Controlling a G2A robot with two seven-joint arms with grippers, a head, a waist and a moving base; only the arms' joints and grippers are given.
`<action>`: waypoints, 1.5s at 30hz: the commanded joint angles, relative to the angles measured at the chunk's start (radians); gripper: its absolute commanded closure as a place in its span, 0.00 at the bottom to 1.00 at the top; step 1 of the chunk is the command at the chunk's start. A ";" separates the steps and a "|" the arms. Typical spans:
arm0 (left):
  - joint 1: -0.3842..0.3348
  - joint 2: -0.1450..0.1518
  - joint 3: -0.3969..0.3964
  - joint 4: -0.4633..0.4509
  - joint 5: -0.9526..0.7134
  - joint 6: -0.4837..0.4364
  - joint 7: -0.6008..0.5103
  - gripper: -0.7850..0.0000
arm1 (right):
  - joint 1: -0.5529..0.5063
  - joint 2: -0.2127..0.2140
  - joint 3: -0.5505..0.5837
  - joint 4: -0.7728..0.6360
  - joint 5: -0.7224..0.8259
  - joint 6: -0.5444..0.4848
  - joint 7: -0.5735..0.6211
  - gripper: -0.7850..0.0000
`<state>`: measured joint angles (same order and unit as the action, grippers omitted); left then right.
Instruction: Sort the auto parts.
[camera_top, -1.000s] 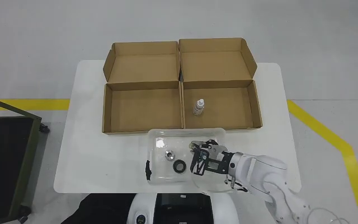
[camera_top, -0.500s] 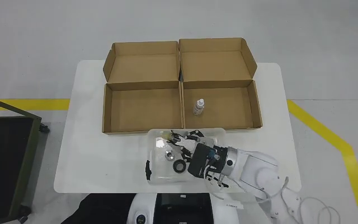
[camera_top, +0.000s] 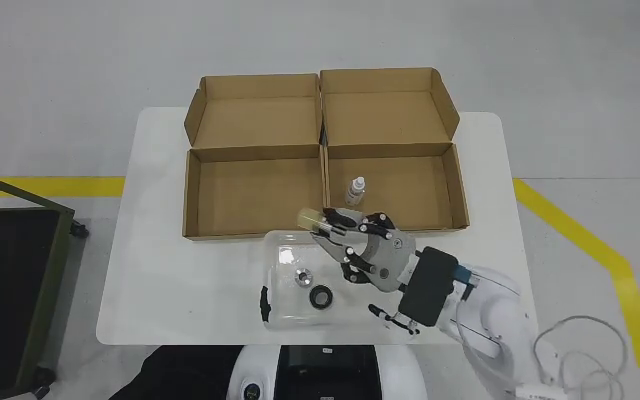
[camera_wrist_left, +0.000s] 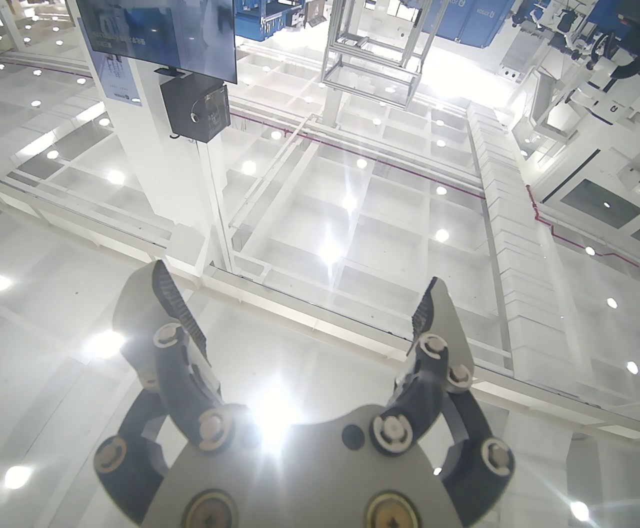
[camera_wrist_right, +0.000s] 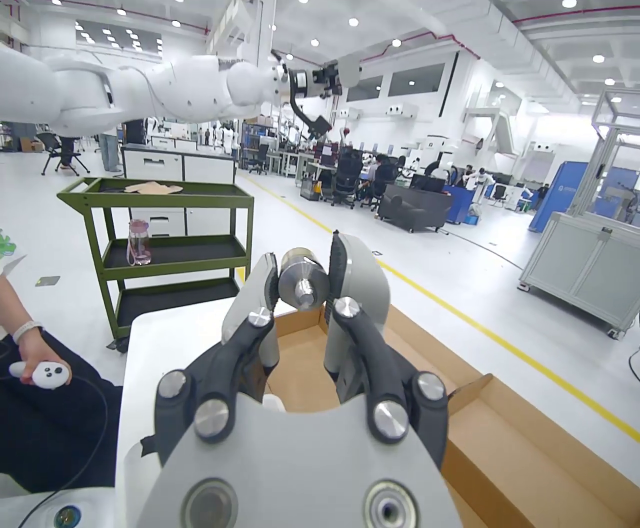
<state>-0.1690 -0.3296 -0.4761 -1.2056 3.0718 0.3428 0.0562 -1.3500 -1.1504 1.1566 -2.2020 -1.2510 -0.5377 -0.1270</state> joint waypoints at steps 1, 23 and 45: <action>0.000 0.000 0.000 0.000 0.000 0.000 0.000 0.00 | -0.003 0.000 0.005 -0.003 -0.003 -0.004 -0.013 1.00; 0.000 0.000 0.000 0.000 0.000 0.000 0.000 0.00 | 0.005 -0.003 0.005 0.082 -0.030 0.017 0.033 1.00; 0.000 0.000 0.000 0.000 0.000 0.000 0.000 0.00 | 0.024 0.020 0.205 0.288 -0.039 0.050 0.320 1.00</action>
<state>-0.1690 -0.3296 -0.4761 -1.2056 3.0718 0.3428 0.0562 -1.3265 -1.1316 1.3522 -1.9153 -1.2839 -0.4859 0.1754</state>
